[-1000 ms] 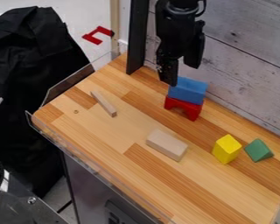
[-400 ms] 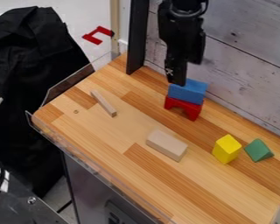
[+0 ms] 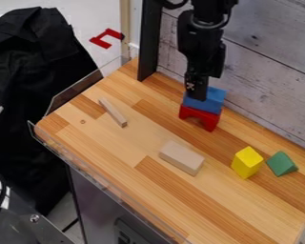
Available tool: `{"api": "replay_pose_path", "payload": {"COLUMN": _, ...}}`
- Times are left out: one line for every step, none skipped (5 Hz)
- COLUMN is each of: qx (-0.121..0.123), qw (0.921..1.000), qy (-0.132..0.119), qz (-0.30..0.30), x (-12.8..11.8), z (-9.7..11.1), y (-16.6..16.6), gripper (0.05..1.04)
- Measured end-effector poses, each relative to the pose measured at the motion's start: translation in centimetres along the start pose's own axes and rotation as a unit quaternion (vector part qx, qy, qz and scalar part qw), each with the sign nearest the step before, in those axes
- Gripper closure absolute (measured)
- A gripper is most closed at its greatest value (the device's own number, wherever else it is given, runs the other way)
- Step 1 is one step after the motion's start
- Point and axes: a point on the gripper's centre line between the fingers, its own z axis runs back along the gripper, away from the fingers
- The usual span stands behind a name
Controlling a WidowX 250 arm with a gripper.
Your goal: Remove the blue rectangle from the red arch and put it on the top of other rectangle.
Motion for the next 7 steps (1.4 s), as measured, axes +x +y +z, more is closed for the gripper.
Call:
{"api": "replay_pose_path", "payload": {"qx": -0.003, "qw": 0.9998, "qy": -0.001, "qz": 0.019, "x": 0.1, "z": -0.5, "y": -0.4, "gripper": 0.084}}
{"api": "replay_pose_path", "payload": {"qx": -0.001, "qw": 0.9993, "qy": -0.002, "qz": 0.036, "x": 0.4, "z": -1.1, "y": -0.9, "gripper": 0.084}}
{"api": "replay_pose_path", "payload": {"qx": 0.005, "qw": 0.9991, "qy": -0.007, "qz": 0.041, "x": 0.6, "z": -1.7, "y": -1.1, "gripper": 0.084}}
{"api": "replay_pose_path", "payload": {"qx": 0.007, "qw": 0.9988, "qy": -0.003, "qz": 0.047, "x": 0.7, "z": -2.0, "y": -1.2, "gripper": 0.084}}
{"api": "replay_pose_path", "payload": {"qx": 0.011, "qw": 0.9985, "qy": -0.003, "qz": 0.053, "x": 1.1, "z": -2.3, "y": -1.2, "gripper": 0.112}}
{"api": "replay_pose_path", "payload": {"qx": 0.008, "qw": 0.9983, "qy": -0.001, "qz": 0.058, "x": 1.4, "z": -2.4, "y": -1.3, "gripper": 0.331}}
{"api": "replay_pose_path", "payload": {"qx": 0.009, "qw": 0.9984, "qy": 0.003, "qz": 0.057, "x": 1.6, "z": -2.4, "y": -1.3, "gripper": 0.559}}
